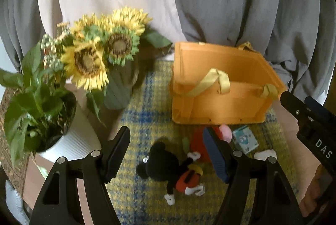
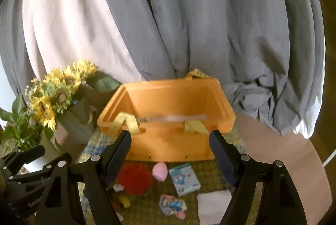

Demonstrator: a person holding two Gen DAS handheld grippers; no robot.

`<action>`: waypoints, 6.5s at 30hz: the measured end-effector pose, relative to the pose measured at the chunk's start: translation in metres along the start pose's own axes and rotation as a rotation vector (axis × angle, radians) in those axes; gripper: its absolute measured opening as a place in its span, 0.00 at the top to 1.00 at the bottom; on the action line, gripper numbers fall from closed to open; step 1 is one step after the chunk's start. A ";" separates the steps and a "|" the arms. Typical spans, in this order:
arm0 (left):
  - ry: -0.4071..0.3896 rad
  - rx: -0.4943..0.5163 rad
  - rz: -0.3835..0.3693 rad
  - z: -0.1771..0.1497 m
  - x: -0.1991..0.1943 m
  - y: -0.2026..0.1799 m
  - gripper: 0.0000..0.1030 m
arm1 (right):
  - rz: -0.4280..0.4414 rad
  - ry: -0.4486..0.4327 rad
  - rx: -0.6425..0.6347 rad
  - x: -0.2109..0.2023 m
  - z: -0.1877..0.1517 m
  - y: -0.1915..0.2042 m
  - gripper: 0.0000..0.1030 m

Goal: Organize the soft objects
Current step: 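Move both tools back down toward the remaining toys on the runner, then grasp the Mickey plush with the left tool while the right tool grasps the printed fabric toy, then lift the Mickey plush and fabric toy over the orange crate with both tools, then open both tools to release Mickey and the fabric toy into the crate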

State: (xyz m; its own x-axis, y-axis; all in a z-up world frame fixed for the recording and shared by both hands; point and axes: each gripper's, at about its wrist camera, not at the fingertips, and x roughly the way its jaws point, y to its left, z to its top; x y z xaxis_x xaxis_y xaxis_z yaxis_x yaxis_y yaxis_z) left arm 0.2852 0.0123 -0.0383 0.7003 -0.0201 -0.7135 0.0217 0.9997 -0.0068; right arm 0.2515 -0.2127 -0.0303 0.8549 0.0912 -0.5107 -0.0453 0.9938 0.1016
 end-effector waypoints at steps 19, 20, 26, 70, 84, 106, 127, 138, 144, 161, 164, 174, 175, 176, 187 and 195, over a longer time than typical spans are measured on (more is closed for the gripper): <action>0.228 -0.008 -0.061 -0.050 0.039 -0.006 0.31 | 0.024 0.223 0.031 0.033 -0.057 -0.010 0.25; 0.237 -0.008 -0.065 -0.051 0.040 -0.007 0.31 | 0.026 0.234 0.031 0.035 -0.060 -0.011 0.25; 0.290 -0.018 -0.102 -0.057 0.053 -0.009 0.31 | 0.041 0.312 0.043 0.047 -0.075 -0.014 0.25; 0.340 0.008 -0.029 -0.073 0.101 -0.011 0.58 | 0.044 0.481 -0.007 0.101 -0.111 -0.014 0.48; 0.226 0.052 -0.040 -0.068 0.064 -0.014 0.58 | 0.048 0.359 -0.040 0.062 -0.093 -0.005 0.48; -0.049 0.116 -0.110 -0.023 -0.005 -0.028 0.58 | 0.076 0.127 -0.016 -0.003 -0.041 -0.009 0.48; -0.274 0.167 -0.143 0.039 -0.043 -0.046 0.58 | 0.064 -0.095 0.008 -0.028 0.021 -0.020 0.48; -0.334 0.185 -0.147 0.070 -0.040 -0.056 0.58 | 0.049 -0.165 0.012 -0.020 0.051 -0.026 0.48; -0.316 0.181 -0.171 0.089 -0.026 -0.061 0.58 | 0.044 -0.177 0.019 -0.007 0.065 -0.030 0.48; -0.207 0.185 -0.206 0.128 0.045 -0.078 0.58 | 0.014 -0.140 0.018 0.060 0.096 -0.043 0.48; -0.184 0.183 -0.203 0.131 0.061 -0.081 0.58 | 0.010 -0.118 0.020 0.074 0.098 -0.045 0.48; -0.112 0.166 -0.212 0.137 0.102 -0.088 0.58 | 0.007 -0.023 0.026 0.122 0.095 -0.052 0.48; -0.103 0.162 -0.217 0.138 0.105 -0.089 0.58 | 0.009 -0.010 0.025 0.126 0.094 -0.053 0.48; -0.092 0.155 -0.222 0.138 0.109 -0.090 0.58 | 0.010 0.000 0.024 0.130 0.094 -0.053 0.48; 0.022 0.153 -0.267 0.137 0.147 -0.105 0.54 | 0.006 0.067 0.023 0.158 0.091 -0.062 0.48; 0.006 0.157 -0.225 0.135 0.148 -0.104 0.42 | -0.006 0.076 0.018 0.162 0.088 -0.063 0.36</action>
State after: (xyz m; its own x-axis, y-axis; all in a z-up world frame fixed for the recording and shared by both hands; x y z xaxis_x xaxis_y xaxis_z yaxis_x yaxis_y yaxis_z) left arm 0.4829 -0.0959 -0.0492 0.6610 -0.2411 -0.7106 0.2870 0.9562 -0.0574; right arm 0.4389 -0.2664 -0.0440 0.8135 0.0901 -0.5746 -0.0304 0.9932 0.1127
